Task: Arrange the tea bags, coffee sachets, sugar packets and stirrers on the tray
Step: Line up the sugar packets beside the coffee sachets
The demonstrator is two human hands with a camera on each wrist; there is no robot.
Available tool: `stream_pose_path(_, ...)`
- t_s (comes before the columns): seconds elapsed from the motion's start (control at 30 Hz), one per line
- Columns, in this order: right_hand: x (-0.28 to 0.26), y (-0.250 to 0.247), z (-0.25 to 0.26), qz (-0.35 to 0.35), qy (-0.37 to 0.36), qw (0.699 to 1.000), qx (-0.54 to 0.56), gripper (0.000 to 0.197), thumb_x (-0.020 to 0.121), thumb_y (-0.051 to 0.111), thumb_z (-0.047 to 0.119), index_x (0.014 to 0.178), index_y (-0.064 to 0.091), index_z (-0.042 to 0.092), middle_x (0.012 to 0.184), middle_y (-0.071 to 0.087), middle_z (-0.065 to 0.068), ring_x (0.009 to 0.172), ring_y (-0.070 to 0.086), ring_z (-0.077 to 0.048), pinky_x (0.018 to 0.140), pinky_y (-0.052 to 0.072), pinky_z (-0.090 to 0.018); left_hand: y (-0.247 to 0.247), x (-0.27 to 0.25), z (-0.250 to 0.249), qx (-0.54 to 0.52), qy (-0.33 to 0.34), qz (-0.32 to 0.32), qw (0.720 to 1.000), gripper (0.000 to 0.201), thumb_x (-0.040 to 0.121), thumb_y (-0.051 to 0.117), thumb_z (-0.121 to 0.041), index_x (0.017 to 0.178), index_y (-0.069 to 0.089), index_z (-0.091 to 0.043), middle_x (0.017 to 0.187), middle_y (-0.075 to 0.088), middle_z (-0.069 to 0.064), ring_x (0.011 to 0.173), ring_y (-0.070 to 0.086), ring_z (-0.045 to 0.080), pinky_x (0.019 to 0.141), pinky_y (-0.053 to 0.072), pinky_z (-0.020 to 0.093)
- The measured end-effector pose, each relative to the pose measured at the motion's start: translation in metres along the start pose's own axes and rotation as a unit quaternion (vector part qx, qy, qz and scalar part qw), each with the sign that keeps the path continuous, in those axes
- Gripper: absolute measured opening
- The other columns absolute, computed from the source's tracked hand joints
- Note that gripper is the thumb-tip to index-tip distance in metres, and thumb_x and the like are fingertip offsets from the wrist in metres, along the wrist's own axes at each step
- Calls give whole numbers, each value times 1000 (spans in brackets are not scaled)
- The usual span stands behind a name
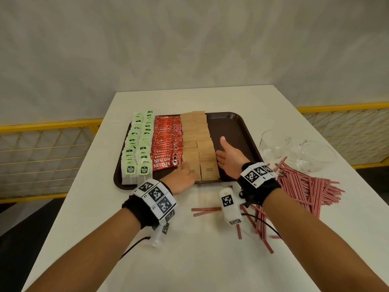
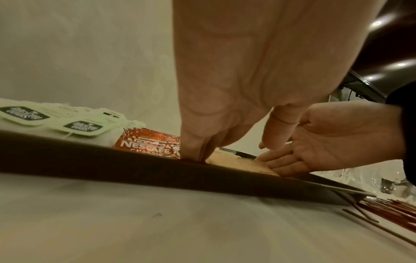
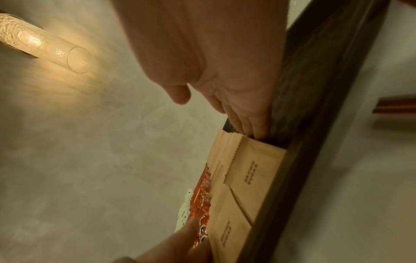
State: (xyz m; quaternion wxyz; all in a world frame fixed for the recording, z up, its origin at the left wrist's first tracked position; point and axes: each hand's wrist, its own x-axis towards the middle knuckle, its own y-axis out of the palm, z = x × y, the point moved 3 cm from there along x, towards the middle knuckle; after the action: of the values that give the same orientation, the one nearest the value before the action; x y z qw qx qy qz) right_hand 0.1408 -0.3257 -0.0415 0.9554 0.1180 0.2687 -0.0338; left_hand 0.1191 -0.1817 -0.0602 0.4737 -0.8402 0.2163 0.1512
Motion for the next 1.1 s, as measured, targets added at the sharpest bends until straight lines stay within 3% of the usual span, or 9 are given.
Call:
stream_pose_path(0.07, 2, -3, 1, -10, -1, 1000, 11, 69, 98, 38, 45, 151, 7, 13, 154, 20, -17, 142, 24, -25, 117, 21, -36, 0, 1, 0, -46, -14, 0, 999, 56, 101, 32, -21, 148, 9, -2, 155, 12, 17, 143, 15, 31, 115, 15, 36)
stream_pose_path(0.27, 2, -7, 0, -7, 0, 1000, -17, 68, 99, 35, 45, 151, 5, 13, 153, 24, -18, 141, 26, -26, 117, 21, -38, -2, 0, 11, -44, -9, -25, 999, 58, 100, 35, -24, 149, 9, -5, 155, 12, 17, 143, 15, 32, 115, 16, 39)
stream_pose_path(0.37, 3, -8, 2, -17, -9, 999, -25, 66, 99, 35, 44, 151, 7, 13, 153, 23, -18, 141, 26, -26, 117, 22, -38, -6, -2, 25, -4, -29, -41, 999, 54, 100, 35, -24, 146, 20, -1, 153, 19, 18, 140, 21, 31, 112, 20, 37)
stream_pose_path(0.5, 4, -7, 1, -24, -13, 999, -28, 64, 99, 35, 43, 150, 10, 13, 153, 24, -16, 141, 26, -25, 117, 21, -38, -13, -6, 40, 47, -44, -61, 996, 42, 98, 35, -22, 128, 46, 5, 140, 39, 20, 128, 36, 31, 103, 30, 35)
stream_pose_path(0.7, 6, -7, -2, -31, -14, 999, -22, 63, 100, 35, 41, 150, 10, 13, 153, 26, -16, 141, 27, -24, 117, 22, -37, -17, -7, 48, 42, -40, -111, 992, 38, 97, 40, -21, 126, 47, 1, 140, 35, 17, 126, 40, 31, 100, 35, 34)
stream_pose_path(0.87, 8, -7, -3, -35, -18, 999, -23, 61, 100, 35, 40, 150, 13, 13, 152, 28, -16, 141, 28, -24, 117, 22, -37, -14, -2, 57, 49, -55, -102, 992, 31, 96, 34, -25, 107, 53, -3, 115, 41, 11, 121, 39, 29, 103, 32, 32)
stream_pose_path(1.0, 10, -8, -4, -33, -20, 999, -27, 60, 100, 34, 40, 150, 14, 13, 152, 28, -16, 141, 28, -24, 117, 22, -36, -16, -3, 49, 87, -55, -115, 988, 35, 96, 39, -26, 118, 53, -2, 132, 40, 16, 120, 43, 31, 98, 37, 35)
stream_pose_path(1.1, 10, -10, -4, -32, -21, 999, -30, 60, 100, 33, 40, 150, 14, 13, 151, 29, -16, 140, 29, -24, 117, 22, -36, -17, -1, 50, 85, -58, -113, 988, 42, 96, 34, -32, 118, 53, -3, 129, 41, 14, 119, 43, 32, 95, 37, 36)
